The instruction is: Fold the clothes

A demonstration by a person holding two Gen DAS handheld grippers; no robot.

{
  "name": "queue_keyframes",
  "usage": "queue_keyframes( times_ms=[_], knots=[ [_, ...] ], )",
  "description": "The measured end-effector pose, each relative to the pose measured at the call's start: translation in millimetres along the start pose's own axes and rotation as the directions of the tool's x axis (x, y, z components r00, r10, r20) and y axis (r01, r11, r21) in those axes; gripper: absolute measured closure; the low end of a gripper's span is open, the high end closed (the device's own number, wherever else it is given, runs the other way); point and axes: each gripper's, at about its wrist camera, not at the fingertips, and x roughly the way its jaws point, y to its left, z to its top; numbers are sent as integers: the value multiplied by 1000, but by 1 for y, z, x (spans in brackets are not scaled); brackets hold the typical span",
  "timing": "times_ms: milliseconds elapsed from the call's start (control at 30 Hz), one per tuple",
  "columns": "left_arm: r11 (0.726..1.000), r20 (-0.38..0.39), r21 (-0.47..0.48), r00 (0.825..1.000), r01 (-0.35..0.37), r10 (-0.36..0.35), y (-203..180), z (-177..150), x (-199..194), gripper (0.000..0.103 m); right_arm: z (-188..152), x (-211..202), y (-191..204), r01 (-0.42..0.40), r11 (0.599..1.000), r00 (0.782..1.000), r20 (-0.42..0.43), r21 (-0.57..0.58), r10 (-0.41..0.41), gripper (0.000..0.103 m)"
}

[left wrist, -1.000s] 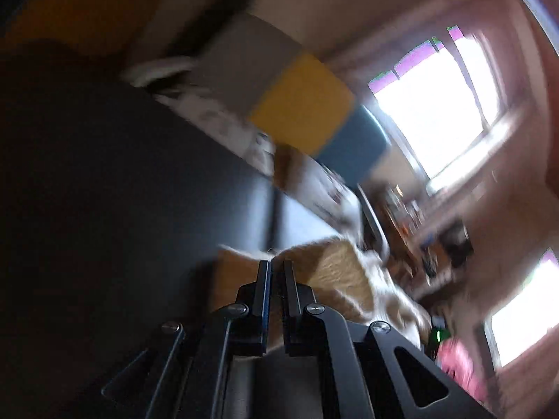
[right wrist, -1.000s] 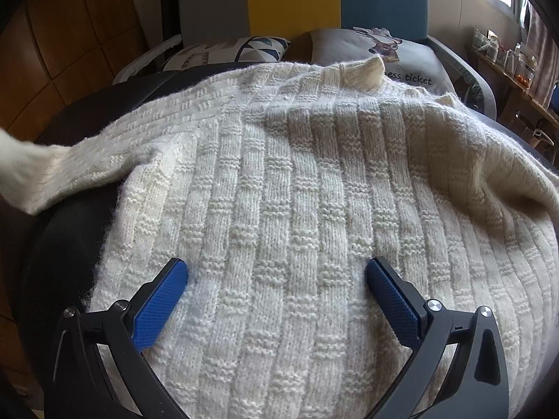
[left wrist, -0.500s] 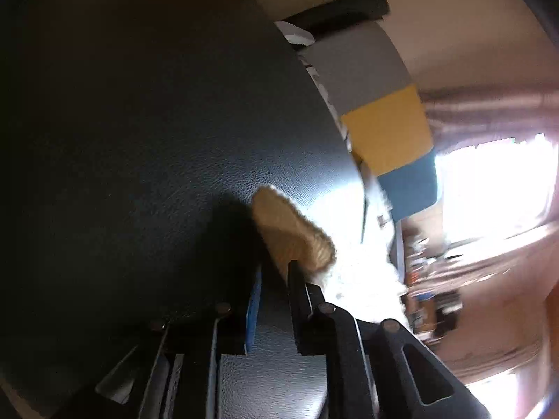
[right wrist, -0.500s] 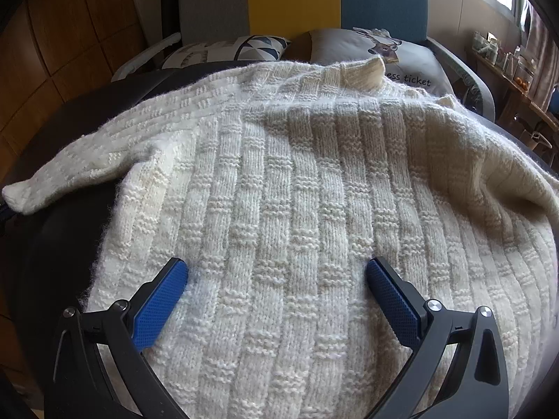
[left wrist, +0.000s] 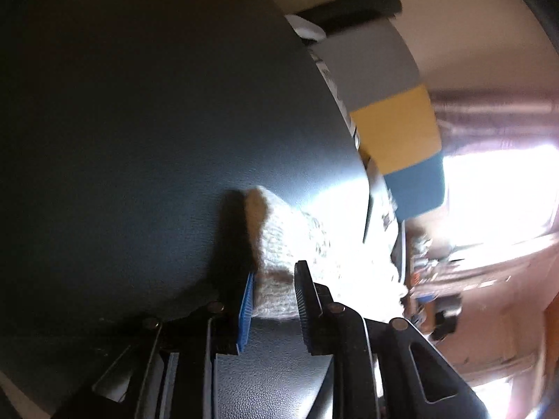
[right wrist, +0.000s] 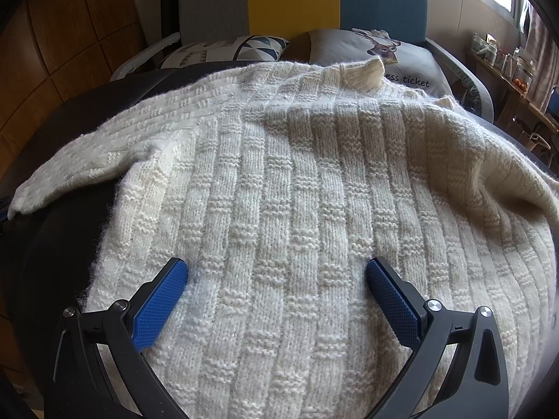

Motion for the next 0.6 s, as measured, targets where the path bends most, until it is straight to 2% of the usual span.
queue_keyframes(
  times_ms=[100,167,200,300,367,467,600],
  knots=[
    [999,-6,18,999,-41,41,-12,2,5,82,0,0,0,-1,1000,1000,-1,-2,1,0],
    [998,-11,9,998,-60,60,-17,1,5,89,0,0,1,3,1000,1000,-9,-5,-3,0],
    [996,21,17,996,-85,85,-23,-2,1,96,2,0,2,7,1000,1000,-19,-9,-8,0],
    [965,151,156,971,-209,185,-49,-8,-11,101,19,-1,3,5,1000,995,-101,-15,-6,0],
    [961,162,168,968,-221,194,-55,-8,-10,101,40,-10,6,-40,999,997,-62,-5,39,0],
    [939,194,216,954,-268,228,-65,-5,-6,101,77,-15,27,-82,995,997,-13,-59,82,0],
    [897,230,271,928,-351,294,-65,-8,-4,101,110,18,62,-77,986,996,-43,-149,72,0]
  ],
)
